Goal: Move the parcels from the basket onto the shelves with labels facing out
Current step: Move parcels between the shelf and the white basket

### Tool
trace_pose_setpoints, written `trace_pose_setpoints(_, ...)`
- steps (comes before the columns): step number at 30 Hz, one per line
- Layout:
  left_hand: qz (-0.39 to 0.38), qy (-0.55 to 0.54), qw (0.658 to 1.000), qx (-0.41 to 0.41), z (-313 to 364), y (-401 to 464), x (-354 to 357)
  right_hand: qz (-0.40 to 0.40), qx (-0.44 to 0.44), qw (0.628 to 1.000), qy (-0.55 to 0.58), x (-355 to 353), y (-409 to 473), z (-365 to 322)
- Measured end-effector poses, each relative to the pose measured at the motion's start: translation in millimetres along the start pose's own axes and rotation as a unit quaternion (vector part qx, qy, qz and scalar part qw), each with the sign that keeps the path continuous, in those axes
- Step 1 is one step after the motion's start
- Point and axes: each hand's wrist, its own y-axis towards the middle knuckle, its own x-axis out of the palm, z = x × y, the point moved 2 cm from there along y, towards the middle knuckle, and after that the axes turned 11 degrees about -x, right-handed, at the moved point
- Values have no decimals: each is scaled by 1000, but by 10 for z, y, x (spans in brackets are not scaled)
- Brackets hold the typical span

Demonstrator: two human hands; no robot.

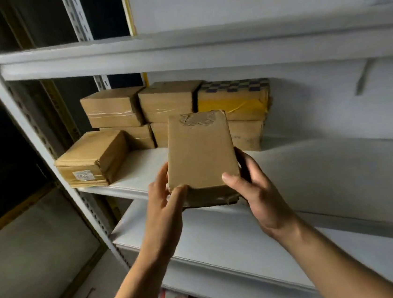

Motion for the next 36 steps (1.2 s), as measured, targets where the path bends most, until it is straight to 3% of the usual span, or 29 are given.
trace_pose_setpoints(8,-160,36,986,30,-66,-136,1315,190,12,981,-32,-1146,-973,-260)
trace_pose_setpoints(15,-340,26,939,41,-221,-347,2447,368,32,926,-80,-1754,-1891,-473)
trace_pose_setpoints(22,-526,18,851,-5,-462,-1042,3301,550,44,824,-131,-1928,-3064,-623)
trace_pose_setpoints(27,-612,54,789,-17,-679,-1808,3795,619,52,767,-158,-1835,-4037,-809)
trace_pose_setpoints(36,-755,180,627,-60,-1313,-3721,4433,759,91,634,-118,-1480,-6122,-859)
